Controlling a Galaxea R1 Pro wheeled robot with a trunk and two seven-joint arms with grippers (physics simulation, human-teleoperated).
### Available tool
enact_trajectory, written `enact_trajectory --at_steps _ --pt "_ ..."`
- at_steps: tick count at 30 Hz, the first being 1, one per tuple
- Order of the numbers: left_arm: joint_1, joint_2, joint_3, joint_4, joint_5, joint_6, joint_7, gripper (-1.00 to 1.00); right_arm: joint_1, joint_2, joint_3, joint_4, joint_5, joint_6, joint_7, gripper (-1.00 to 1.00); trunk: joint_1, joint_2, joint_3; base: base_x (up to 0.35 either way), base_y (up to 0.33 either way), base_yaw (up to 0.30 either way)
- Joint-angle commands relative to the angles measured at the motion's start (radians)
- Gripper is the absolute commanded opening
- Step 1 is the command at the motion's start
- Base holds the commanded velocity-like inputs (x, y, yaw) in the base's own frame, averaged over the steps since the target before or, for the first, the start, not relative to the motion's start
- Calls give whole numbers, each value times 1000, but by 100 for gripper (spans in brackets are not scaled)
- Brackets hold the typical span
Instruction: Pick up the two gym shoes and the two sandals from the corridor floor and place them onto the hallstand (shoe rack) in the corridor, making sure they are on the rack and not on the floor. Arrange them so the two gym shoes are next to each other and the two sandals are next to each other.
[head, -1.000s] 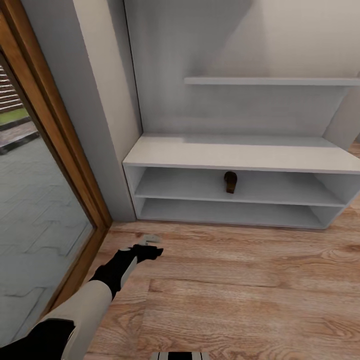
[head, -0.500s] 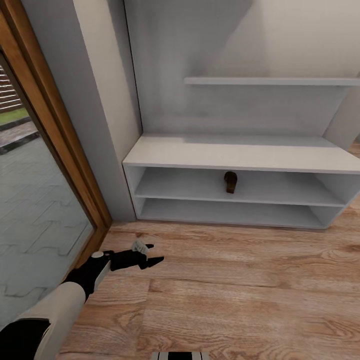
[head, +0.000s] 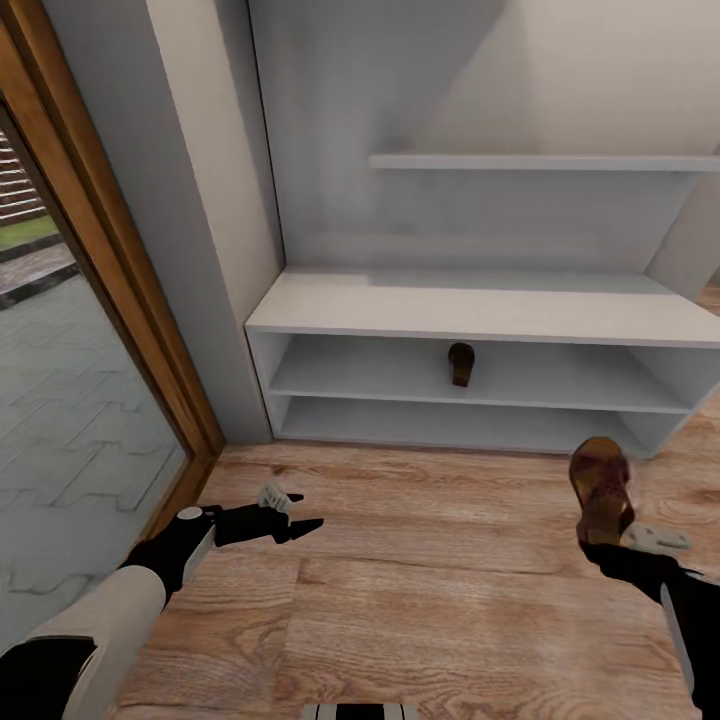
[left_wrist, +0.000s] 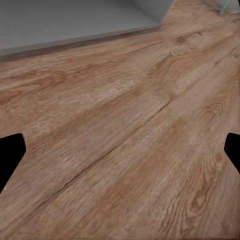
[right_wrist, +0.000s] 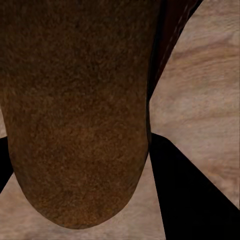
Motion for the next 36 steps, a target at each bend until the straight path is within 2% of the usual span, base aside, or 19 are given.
enact_trajectory --at_steps 1,2,3,4,5,6,8,11,13,15,17,18,24,25,28,36 --pt "0 12 -3 -1 -2 -7 -5 100 -1 33 39 -1 25 22 6 -100 0 0 -1 0 0 0" --pt "0 18 -3 -1 -1 -7 -9 100 -1 50 59 -1 25 37 6 -100 0 0 -1 0 0 0" --pt "0 26 -4 -2 -1 -7 -23 100 -1 87 95 1 26 74 6 -100 0 0 -1 0 0 0" --pt "0 29 -4 -2 -1 -7 -33 100 -1 106 111 2 27 94 5 -100 0 0 -1 0 0 0" --pt "0 33 -5 -2 -1 -7 -57 100 -1 144 141 4 28 134 5 -100 0 0 -1 0 0 0" --pt "0 34 -5 -2 0 -7 -71 100 -1 161 155 6 28 153 5 -100 0 0 -1 0 0 0" --pt "0 38 -6 -3 -1 -7 -134 100 -2 212 207 13 29 200 4 -100 0 0 -1 0 0 0" --pt "0 39 -6 -3 -2 -8 -198 100 -8 244 269 22 30 226 3 -100 0 0 -1 0 0 0" --pt "0 38 -7 -2 -4 -8 -219 100 -26 263 300 25 29 234 3 -100 0 0 -1 0 0 0" --pt "0 34 -9 -1 -5 -8 -228 100 -73 277 316 39 29 251 3 -100 0 0 -1 0 0 0" --pt "0 33 -10 0 -6 -8 -230 100 -92 280 319 51 29 267 3 -100 0 0 -1 0 0 0" --pt "0 28 -11 2 -6 -8 -232 100 -187 291 327 101 30 322 3 -100 0 0 -1 0 0 0" --pt "0 25 -11 18 -7 -8 -232 100 -345 296 328 212 29 338 3 -100 0 0 -1 0 0 0" --pt "0 25 -11 30 -7 -8 -232 100 -391 297 328 244 29 339 3 -100 0 0 -1 0 0 0" --pt "0 23 -11 36 -8 -8 -231 100 -416 300 329 262 30 340 2 -100 0 0 -1 0 0 0" --pt "0 12 -11 39 -8 -8 -231 100 -424 308 336 302 29 329 2 -100 0 0 -1 0 0 0"
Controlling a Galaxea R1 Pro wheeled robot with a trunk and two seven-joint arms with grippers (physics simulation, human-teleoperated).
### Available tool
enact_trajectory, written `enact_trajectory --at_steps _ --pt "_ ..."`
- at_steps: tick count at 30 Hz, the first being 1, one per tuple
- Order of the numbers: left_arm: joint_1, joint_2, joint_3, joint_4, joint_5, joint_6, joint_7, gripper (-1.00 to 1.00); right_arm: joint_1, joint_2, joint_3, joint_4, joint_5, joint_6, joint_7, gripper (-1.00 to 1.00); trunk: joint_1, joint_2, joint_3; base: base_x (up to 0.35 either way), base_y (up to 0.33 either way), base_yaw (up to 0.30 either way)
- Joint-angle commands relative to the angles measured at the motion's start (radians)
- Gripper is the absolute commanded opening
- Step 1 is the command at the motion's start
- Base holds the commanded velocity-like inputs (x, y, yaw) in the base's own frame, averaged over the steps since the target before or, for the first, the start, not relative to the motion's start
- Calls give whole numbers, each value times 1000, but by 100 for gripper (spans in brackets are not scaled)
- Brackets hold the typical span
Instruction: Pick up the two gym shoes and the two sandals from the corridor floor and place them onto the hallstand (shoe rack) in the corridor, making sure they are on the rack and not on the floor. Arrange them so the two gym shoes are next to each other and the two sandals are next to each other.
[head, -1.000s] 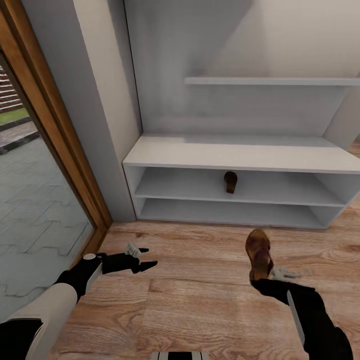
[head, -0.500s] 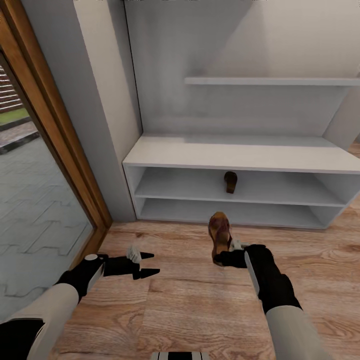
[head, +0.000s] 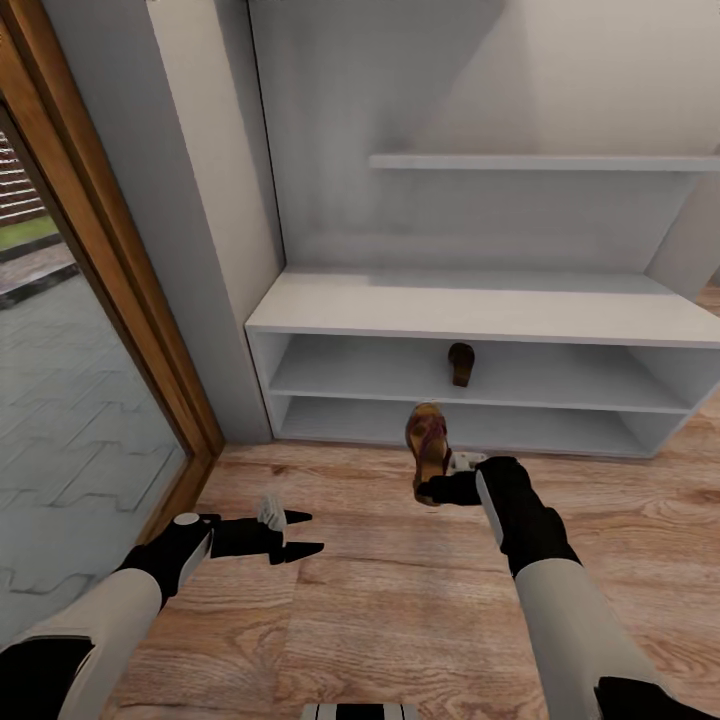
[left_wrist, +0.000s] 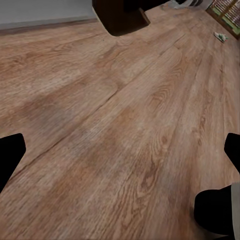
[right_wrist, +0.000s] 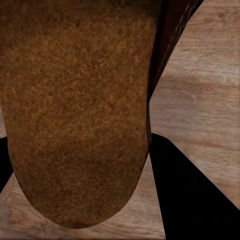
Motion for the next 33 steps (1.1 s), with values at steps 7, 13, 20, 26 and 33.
enact_trajectory --at_steps 7,13,20,26,33 --pt "0 0 -4 -1 -1 -7 0 100 -1 2 -3 158 5 -179 7 -100 0 0 -1 0 0 0" --pt "0 -1 -3 0 -1 -7 0 100 -1 2 -4 199 5 -323 7 -100 0 0 -1 0 0 0" --pt "0 -1 -4 1 0 -7 0 100 -1 2 -3 202 7 -335 5 -100 0 0 -1 0 0 0" --pt "0 -1 -4 2 2 -7 0 100 -1 1 -5 200 5 -335 3 -100 0 0 -1 0 0 0" --pt "0 -7 -4 9 4 -7 0 100 -1 1 -5 200 4 -333 -76 -100 0 0 -1 0 0 0"
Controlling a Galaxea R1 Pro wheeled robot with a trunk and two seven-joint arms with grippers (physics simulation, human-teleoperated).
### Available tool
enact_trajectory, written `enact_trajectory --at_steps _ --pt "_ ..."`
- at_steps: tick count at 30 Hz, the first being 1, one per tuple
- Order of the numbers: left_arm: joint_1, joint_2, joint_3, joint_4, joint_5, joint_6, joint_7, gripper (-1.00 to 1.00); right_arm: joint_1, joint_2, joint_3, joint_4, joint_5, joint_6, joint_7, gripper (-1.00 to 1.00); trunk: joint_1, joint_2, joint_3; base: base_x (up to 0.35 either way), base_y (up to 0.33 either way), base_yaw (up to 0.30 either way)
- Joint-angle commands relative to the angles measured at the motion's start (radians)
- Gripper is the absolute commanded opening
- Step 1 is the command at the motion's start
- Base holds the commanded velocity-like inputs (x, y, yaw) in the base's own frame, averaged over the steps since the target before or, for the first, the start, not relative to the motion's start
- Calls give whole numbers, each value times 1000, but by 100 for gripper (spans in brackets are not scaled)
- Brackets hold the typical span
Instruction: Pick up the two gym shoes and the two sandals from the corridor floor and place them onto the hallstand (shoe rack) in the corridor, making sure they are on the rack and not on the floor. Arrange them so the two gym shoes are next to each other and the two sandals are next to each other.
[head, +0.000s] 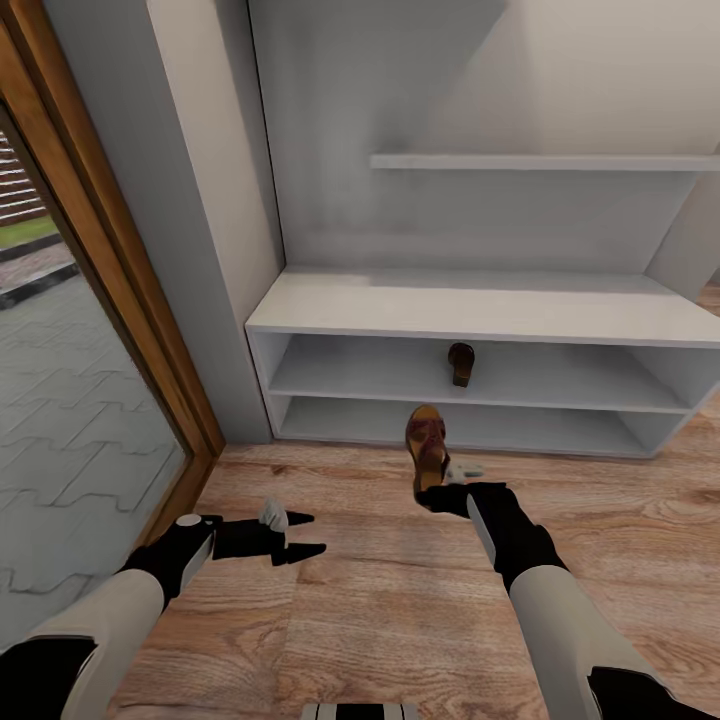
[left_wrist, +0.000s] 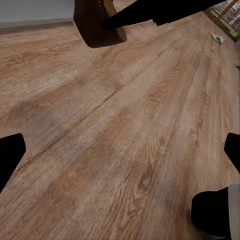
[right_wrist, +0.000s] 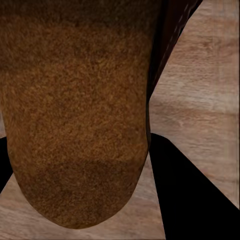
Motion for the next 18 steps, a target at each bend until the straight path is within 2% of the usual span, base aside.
enact_trajectory --at_steps 1,6,10,14,18 --pt "0 -2 -4 7 -1 -7 0 100 0 1 -6 -2 5 5 -15 -100 0 0 -1 0 0 0" --pt "0 -7 -4 33 -2 -7 1 100 0 1 -6 -10 3 5 -49 -100 0 0 -1 0 0 0" --pt "0 -8 -4 34 -2 -7 1 100 0 1 -6 -12 2 5 -49 -100 0 0 -1 30 0 0" --pt "0 -8 -4 34 -2 -6 1 100 0 1 -6 -11 2 5 -48 -100 0 0 -1 151 -47 31" --pt "0 -13 -4 34 -2 -6 1 100 0 1 -6 -11 2 4 -49 -100 0 0 -2 240 -137 194"
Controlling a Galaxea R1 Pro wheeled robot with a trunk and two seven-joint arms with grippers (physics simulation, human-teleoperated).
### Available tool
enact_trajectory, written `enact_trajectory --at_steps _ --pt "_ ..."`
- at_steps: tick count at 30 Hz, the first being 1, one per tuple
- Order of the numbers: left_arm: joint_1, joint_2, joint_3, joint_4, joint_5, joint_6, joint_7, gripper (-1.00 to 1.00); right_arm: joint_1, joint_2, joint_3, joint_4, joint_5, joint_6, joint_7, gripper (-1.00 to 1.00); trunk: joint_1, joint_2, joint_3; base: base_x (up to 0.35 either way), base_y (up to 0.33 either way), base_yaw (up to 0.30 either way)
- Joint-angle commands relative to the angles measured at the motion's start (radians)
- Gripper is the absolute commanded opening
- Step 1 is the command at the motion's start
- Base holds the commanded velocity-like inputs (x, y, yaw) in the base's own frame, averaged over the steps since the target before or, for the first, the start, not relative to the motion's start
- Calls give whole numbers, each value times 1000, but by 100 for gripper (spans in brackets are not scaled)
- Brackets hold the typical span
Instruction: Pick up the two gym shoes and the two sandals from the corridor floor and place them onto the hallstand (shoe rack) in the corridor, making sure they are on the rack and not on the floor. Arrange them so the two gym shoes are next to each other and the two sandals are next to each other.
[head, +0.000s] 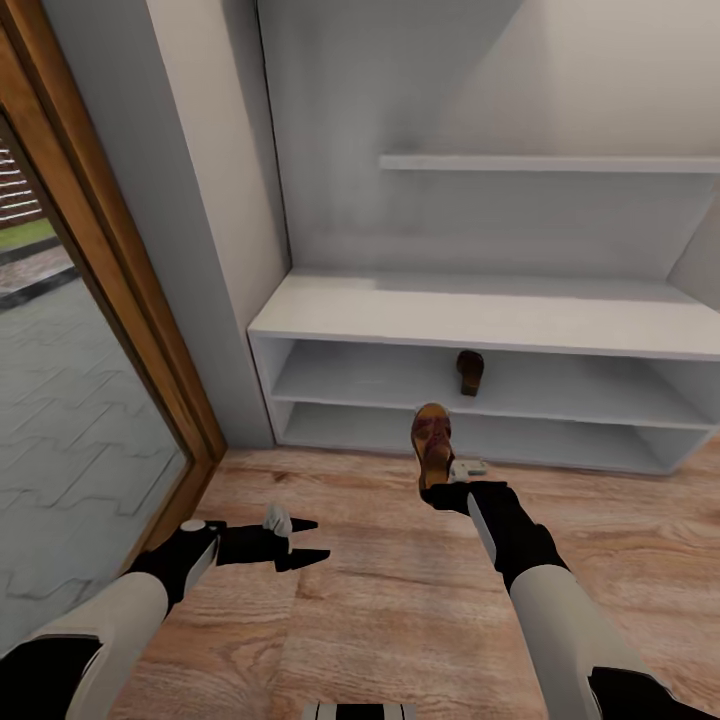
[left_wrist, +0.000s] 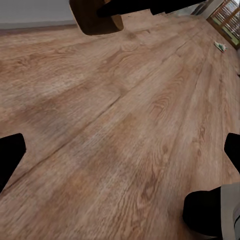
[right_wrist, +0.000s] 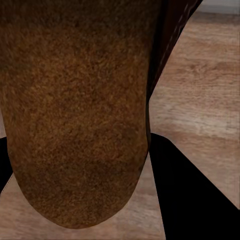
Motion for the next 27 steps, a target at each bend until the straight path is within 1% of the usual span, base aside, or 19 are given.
enact_trajectory --at_steps 1,4,9,20,27 --pt "-1 -1 -4 -1 -1 -7 0 100 0 1 -6 -2 8 5 7 -100 0 0 -1 257 -155 244" --pt "-1 -9 -4 0 -1 -7 0 100 0 2 -6 -2 9 5 6 -100 0 0 -2 263 -166 165" --pt "-1 -10 -4 0 -1 -7 0 100 0 2 -6 -2 9 5 5 -100 0 0 -2 235 -163 30" --pt "-1 -11 -4 0 -1 -7 0 100 0 1 -6 -3 10 5 5 -100 0 0 -3 69 -46 3" --pt "-1 -11 -4 0 -1 -6 0 100 0 1 -7 -2 10 5 5 -100 0 0 -3 242 -139 0"
